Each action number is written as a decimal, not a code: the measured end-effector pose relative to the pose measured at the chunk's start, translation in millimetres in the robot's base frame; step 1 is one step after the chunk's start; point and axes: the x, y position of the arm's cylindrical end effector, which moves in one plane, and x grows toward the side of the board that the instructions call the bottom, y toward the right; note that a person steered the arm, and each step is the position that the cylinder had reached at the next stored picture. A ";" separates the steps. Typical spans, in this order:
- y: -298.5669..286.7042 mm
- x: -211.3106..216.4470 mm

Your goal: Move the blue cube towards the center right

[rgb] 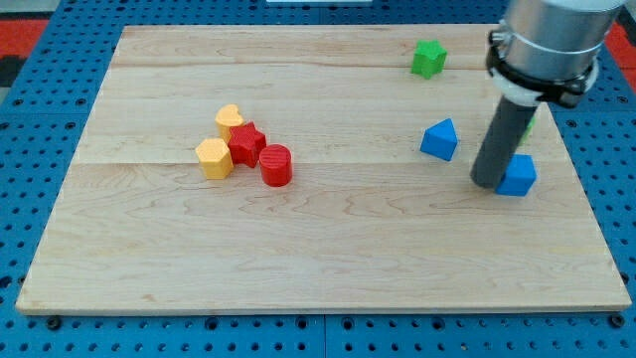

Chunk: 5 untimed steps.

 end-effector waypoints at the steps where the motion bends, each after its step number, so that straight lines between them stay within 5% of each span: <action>1: 9.2 24.0; 2: -22.9 66.7; 5: 44.9 -4.0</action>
